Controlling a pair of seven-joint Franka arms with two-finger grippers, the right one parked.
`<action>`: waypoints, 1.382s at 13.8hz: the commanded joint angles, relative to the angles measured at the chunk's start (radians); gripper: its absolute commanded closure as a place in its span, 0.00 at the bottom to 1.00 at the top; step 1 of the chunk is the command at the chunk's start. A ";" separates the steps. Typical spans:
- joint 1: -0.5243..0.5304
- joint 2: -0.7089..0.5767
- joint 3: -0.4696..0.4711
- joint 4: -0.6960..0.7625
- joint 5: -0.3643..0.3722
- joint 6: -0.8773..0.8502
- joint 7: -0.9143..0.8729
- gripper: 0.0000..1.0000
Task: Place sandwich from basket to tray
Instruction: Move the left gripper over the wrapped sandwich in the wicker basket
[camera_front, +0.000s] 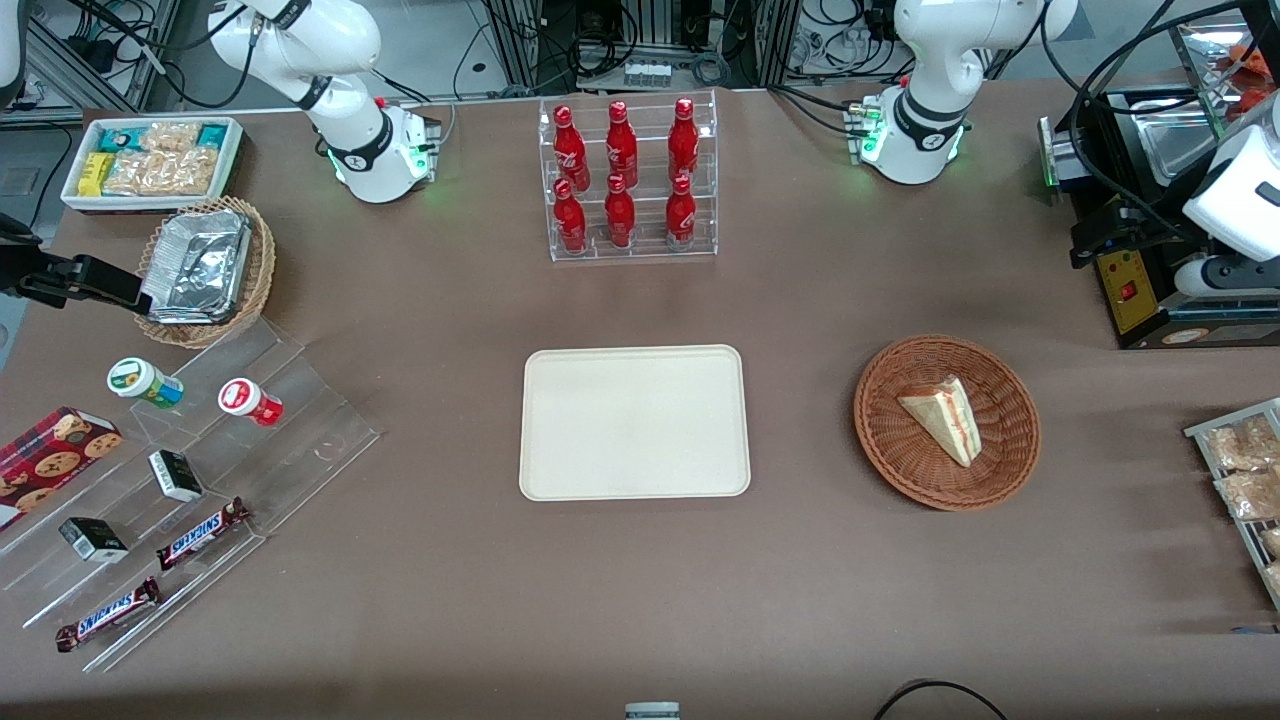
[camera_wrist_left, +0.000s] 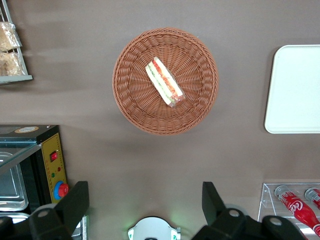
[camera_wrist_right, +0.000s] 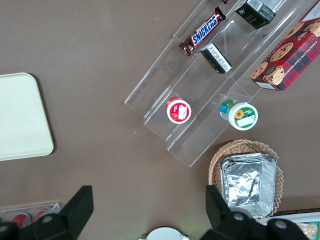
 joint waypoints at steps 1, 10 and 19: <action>0.008 0.017 -0.005 0.027 0.000 -0.023 0.022 0.00; 0.011 0.063 -0.004 -0.172 0.031 0.203 -0.086 0.00; -0.003 0.069 -0.008 -0.616 0.031 0.817 -0.590 0.00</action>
